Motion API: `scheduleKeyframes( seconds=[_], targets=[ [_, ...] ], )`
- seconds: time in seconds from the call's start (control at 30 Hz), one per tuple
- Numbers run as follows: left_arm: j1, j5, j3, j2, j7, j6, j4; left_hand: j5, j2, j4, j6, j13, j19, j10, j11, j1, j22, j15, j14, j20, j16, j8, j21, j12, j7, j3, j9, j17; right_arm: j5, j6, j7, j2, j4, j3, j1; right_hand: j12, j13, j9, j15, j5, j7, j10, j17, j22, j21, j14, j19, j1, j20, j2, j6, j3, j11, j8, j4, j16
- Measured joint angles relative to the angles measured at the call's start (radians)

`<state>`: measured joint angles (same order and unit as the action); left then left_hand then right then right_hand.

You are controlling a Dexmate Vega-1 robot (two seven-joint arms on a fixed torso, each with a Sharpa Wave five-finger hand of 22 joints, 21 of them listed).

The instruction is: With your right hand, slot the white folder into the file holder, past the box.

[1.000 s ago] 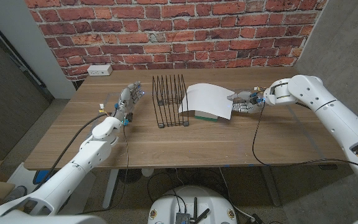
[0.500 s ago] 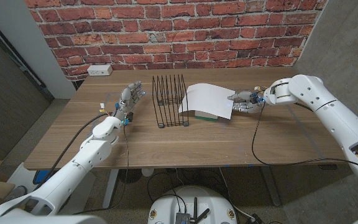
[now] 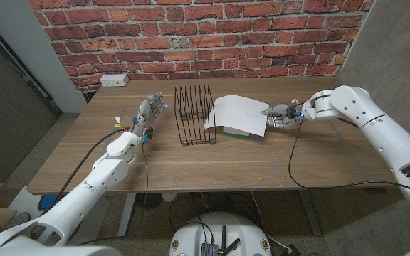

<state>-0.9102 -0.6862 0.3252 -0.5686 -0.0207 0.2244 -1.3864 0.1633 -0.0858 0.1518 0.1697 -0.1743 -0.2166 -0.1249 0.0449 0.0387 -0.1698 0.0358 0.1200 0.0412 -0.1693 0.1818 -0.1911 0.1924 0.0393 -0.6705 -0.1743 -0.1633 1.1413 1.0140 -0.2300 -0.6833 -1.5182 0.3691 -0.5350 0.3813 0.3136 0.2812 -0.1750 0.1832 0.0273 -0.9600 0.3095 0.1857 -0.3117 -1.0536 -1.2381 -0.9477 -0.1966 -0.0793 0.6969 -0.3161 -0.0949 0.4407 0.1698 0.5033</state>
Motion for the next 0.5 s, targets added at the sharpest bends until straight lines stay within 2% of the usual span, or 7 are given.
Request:
scheduleKeyframes(
  seconds=[0.13, 0.17, 0.5],
  targets=[
    [0.001, -0.001, 0.000, 0.001, 0.002, 0.000, 0.002, 0.000, 0.000, -0.003, 0.000, 0.000, 0.000, -0.004, -0.004, 0.000, 0.000, 0.000, 0.000, 0.000, 0.000, 0.000, 0.000, 0.000, 0.000, -0.003, 0.000, 0.000, 0.000, -0.001, 0.001, -0.001, 0.001, 0.003, 0.000, 0.000, 0.000, 0.000, -0.005, -0.002, -0.016, -0.021, 0.001, 0.003, 0.000, -0.009, 0.000, -0.005, 0.000, -0.005, 0.024, -0.008, -0.011, 0.005, -0.001, 0.000],
    [0.002, -0.001, 0.000, 0.001, 0.002, 0.000, 0.003, 0.000, 0.000, -0.003, 0.003, 0.000, 0.000, -0.004, -0.004, 0.000, 0.000, 0.000, 0.000, 0.000, 0.000, 0.000, 0.000, 0.000, -0.003, -0.003, 0.000, 0.000, 0.000, -0.001, 0.001, -0.001, 0.001, 0.003, 0.000, 0.000, 0.000, 0.000, -0.006, -0.002, 0.003, -0.026, 0.001, 0.003, 0.000, -0.009, 0.000, -0.005, 0.000, -0.005, 0.055, -0.008, -0.016, 0.008, -0.001, 0.000],
    [0.003, -0.001, 0.000, 0.001, 0.003, 0.000, 0.004, 0.000, 0.000, 0.002, 0.004, 0.000, -0.006, -0.004, -0.004, 0.000, 0.000, 0.000, 0.000, -0.006, 0.000, 0.000, 0.000, 0.000, -0.004, -0.007, 0.000, 0.000, 0.000, -0.005, 0.000, -0.001, 0.001, 0.003, 0.000, 0.000, -0.008, -0.007, -0.013, -0.006, -0.003, -0.039, 0.005, 0.003, 0.000, -0.019, 0.000, -0.010, 0.000, -0.010, 0.095, -0.013, -0.025, 0.015, -0.006, -0.007]
  ],
)
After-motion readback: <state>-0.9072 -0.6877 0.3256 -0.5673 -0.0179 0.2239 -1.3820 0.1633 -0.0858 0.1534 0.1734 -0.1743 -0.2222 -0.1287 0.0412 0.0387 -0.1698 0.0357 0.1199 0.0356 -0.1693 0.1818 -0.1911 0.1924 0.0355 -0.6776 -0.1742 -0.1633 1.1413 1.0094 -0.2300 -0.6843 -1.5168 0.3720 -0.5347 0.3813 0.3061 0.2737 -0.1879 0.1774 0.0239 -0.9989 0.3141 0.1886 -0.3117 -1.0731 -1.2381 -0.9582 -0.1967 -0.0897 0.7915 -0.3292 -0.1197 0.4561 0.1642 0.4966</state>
